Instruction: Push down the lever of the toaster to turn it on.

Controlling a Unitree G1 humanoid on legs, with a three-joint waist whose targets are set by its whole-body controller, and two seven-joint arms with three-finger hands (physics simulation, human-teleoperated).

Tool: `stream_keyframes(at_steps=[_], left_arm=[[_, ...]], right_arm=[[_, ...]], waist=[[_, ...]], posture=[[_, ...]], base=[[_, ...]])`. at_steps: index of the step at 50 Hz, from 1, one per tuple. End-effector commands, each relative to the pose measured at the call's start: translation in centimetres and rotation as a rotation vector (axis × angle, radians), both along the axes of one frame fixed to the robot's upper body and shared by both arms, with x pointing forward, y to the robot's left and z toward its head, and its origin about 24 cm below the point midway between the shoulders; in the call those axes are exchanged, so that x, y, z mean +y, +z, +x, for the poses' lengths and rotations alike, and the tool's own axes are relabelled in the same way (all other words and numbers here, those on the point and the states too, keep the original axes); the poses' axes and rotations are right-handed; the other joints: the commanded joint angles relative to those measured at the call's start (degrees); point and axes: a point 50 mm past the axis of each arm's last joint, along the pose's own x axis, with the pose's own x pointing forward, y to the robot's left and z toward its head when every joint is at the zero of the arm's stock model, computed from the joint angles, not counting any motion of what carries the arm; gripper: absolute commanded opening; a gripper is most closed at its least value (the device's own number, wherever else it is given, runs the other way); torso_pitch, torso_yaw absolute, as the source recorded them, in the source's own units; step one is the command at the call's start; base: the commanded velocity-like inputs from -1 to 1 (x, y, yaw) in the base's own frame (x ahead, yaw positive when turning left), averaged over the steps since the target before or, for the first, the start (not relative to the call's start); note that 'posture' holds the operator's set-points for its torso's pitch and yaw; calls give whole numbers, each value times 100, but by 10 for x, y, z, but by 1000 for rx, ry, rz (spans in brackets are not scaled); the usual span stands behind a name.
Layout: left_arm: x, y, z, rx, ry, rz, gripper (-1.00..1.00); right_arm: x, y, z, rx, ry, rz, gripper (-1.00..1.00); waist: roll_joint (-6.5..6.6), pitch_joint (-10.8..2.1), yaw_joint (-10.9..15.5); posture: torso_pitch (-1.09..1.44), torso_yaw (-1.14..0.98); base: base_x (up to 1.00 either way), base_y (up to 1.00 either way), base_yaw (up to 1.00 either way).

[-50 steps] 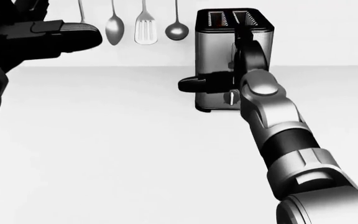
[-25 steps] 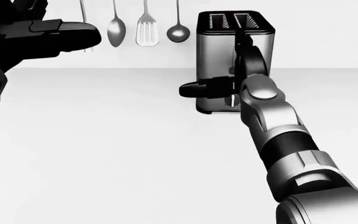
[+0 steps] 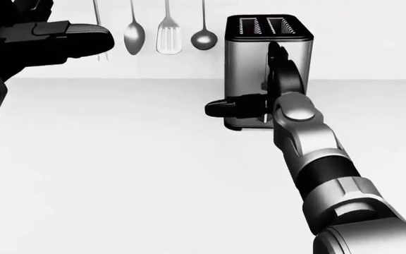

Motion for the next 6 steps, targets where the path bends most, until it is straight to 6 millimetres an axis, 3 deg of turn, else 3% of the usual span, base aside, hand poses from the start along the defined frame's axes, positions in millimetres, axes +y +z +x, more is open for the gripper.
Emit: stream_keyframes(at_steps=[1, 6], left_arm=[[0, 16, -4, -78, 2, -5, 100], [1, 17, -4, -78, 2, -5, 100]], right_arm=[[1, -12, -3, 92, 3, 11, 100], [-1, -14, -4, 99, -2, 10, 100]], waist=[[29, 11, 2], [27, 11, 4]], posture=[[-38, 0], [-38, 0]], base=[[0, 0, 0], [0, 0, 0]])
